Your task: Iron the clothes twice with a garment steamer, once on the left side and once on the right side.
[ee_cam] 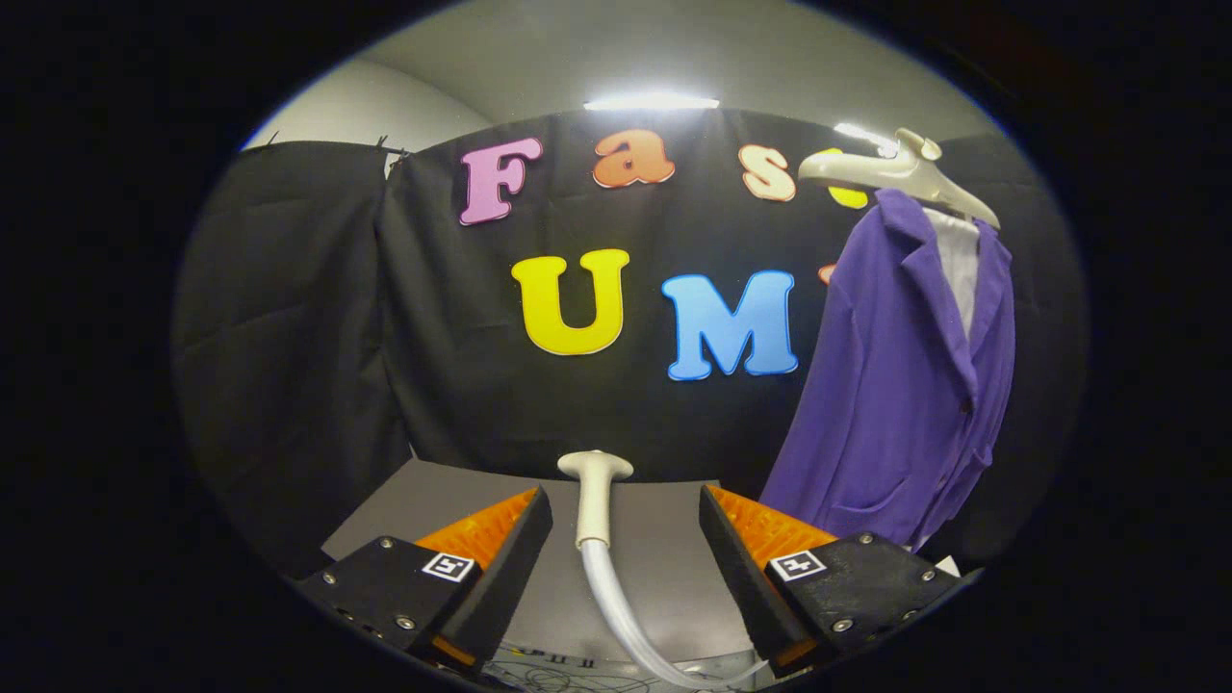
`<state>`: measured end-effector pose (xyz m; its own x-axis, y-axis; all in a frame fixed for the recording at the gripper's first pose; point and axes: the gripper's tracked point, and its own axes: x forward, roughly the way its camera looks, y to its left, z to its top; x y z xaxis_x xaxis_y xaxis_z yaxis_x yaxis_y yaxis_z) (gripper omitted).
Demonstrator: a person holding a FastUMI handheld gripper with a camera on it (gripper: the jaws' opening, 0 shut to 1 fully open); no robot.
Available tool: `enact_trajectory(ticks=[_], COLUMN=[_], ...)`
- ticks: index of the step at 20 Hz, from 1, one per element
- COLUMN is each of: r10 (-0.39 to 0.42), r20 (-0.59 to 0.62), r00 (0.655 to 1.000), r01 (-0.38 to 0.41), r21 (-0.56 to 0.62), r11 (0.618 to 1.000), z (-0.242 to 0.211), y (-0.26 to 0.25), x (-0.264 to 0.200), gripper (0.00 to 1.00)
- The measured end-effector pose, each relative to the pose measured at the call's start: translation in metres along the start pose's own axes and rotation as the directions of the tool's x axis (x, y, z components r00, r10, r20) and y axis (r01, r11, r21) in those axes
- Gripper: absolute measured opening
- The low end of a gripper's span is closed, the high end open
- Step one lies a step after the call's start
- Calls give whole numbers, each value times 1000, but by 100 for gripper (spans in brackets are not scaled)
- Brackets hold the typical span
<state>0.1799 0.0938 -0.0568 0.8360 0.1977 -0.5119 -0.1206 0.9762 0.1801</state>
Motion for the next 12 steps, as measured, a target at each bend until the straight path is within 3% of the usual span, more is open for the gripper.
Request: enact_trajectory(ticks=[6, 10, 12], r10=[-78, -118, -100], r20=[-150, -280, -325], r00=[986, 953, 940], r01=[87, 145, 146], r21=[57, 77, 120], r11=[995, 986, 982], z=[-16, -37, -44], y=[-5, -10, -6], x=[72, 126, 152], gripper=[94, 94, 94])
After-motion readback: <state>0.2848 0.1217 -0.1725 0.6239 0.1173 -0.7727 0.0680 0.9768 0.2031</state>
